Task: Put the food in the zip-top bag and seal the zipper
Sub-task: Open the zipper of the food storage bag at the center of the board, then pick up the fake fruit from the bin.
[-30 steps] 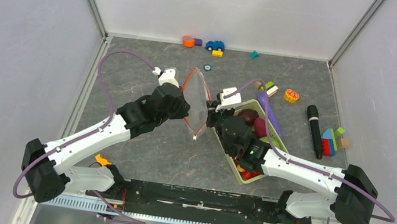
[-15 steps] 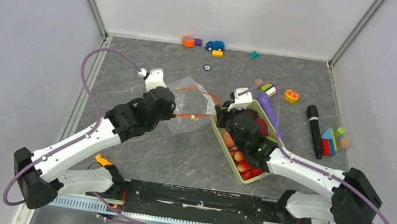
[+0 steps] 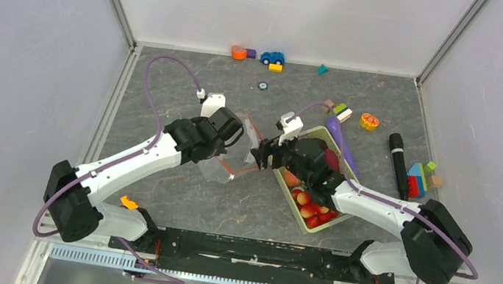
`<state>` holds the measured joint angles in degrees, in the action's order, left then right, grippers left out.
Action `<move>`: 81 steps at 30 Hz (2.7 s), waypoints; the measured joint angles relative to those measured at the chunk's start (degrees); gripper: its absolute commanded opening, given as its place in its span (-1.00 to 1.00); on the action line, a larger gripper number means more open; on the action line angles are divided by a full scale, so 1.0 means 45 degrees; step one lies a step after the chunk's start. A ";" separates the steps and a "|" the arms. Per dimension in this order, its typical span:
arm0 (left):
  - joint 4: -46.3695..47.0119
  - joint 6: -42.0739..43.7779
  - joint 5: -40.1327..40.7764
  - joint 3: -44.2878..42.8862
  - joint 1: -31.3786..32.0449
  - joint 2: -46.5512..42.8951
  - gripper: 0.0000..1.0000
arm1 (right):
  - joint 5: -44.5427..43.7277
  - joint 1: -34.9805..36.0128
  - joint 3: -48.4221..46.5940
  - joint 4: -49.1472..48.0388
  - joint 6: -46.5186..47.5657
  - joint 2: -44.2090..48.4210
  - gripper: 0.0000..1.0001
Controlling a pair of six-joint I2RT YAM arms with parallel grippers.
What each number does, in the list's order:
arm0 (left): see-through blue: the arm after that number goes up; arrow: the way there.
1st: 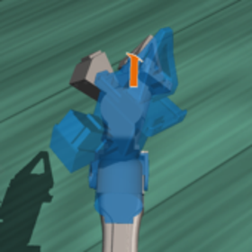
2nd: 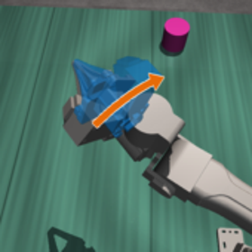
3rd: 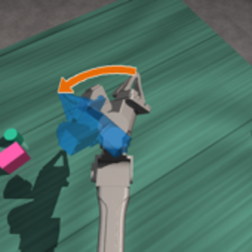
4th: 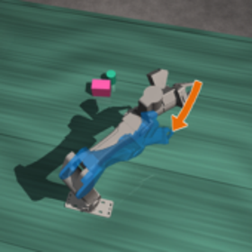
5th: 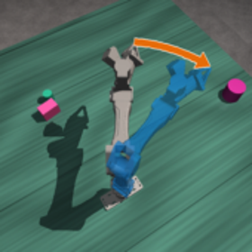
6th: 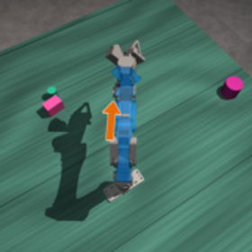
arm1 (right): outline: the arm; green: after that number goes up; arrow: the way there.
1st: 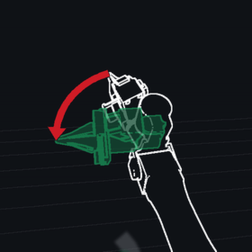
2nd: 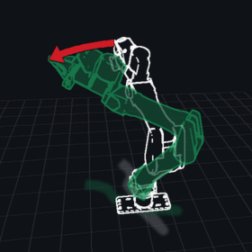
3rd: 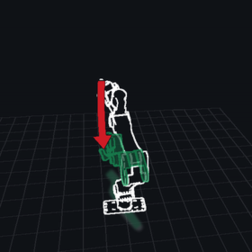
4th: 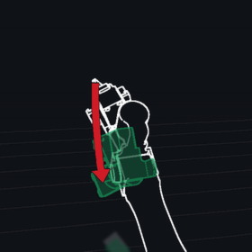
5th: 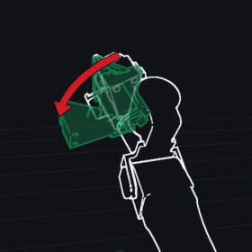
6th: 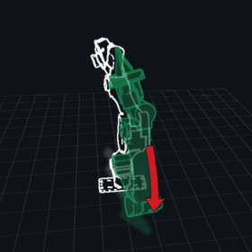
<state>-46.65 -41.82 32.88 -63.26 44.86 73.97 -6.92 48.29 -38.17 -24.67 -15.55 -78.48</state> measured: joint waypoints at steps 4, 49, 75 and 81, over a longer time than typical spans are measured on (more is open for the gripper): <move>-0.0243 -0.0015 -0.0010 0.0000 -0.0010 0.0189 -0.96 | 0.1282 -0.0005 0.0029 -0.0019 0.0680 0.0845 0.96; 0.2905 -0.0189 -0.2448 0.1370 -0.0024 -0.0058 -0.96 | -0.2900 -0.1151 0.3084 1.0326 -0.5003 0.8150 0.50; 0.2506 -0.0957 -0.4362 0.1496 0.0000 -0.0840 -0.96 | -0.3317 -0.1175 0.2521 1.1472 -0.3026 0.8573 -1.00; 0.2497 -0.0962 -0.4692 0.1496 0.0000 -0.0976 -0.96 | -0.3317 -0.1175 0.1642 1.0559 -0.1486 0.9539 -1.00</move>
<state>-35.42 -46.15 11.77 -56.53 44.86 69.58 -21.85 43.00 -30.79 22.85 -22.24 -35.55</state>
